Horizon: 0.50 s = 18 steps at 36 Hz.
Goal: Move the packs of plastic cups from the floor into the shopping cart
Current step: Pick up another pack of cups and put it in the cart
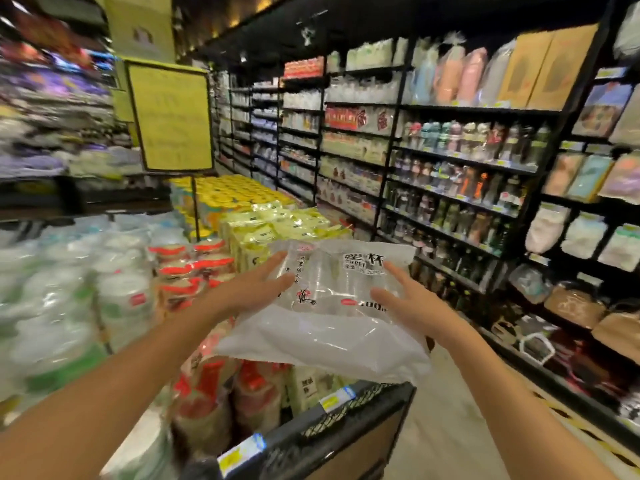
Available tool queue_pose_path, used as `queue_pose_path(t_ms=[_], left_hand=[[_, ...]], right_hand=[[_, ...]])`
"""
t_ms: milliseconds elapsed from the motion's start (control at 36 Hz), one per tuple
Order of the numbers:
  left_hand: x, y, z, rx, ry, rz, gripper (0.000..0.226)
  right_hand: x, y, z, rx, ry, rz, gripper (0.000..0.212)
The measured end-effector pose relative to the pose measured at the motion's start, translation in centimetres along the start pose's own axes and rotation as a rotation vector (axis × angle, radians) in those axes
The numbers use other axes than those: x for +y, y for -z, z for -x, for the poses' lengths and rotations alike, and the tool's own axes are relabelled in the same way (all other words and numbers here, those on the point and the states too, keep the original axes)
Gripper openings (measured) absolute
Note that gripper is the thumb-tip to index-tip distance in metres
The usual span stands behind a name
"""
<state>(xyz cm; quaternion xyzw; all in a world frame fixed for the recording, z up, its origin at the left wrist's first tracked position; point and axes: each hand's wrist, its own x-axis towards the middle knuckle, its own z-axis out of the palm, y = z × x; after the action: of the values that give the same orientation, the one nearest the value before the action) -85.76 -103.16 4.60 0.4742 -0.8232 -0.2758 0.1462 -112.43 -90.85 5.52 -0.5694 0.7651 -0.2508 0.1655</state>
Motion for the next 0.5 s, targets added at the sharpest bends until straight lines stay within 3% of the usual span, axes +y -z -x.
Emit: queue_pose_path(t_ms=[333, 500], left_hand=[[-14.3, 10.3, 15.7, 0.281, 0.361, 0.028, 0.069], [-20.9, 15.5, 26.5, 0.399, 0.535, -0.031, 0.065]], right_hand=[[-18.1, -11.8, -1.3, -0.225, 0.423, -0.034, 0.071], [-28.7, -19.4, 1.8, -0.329, 0.533, -0.053, 0.071]])
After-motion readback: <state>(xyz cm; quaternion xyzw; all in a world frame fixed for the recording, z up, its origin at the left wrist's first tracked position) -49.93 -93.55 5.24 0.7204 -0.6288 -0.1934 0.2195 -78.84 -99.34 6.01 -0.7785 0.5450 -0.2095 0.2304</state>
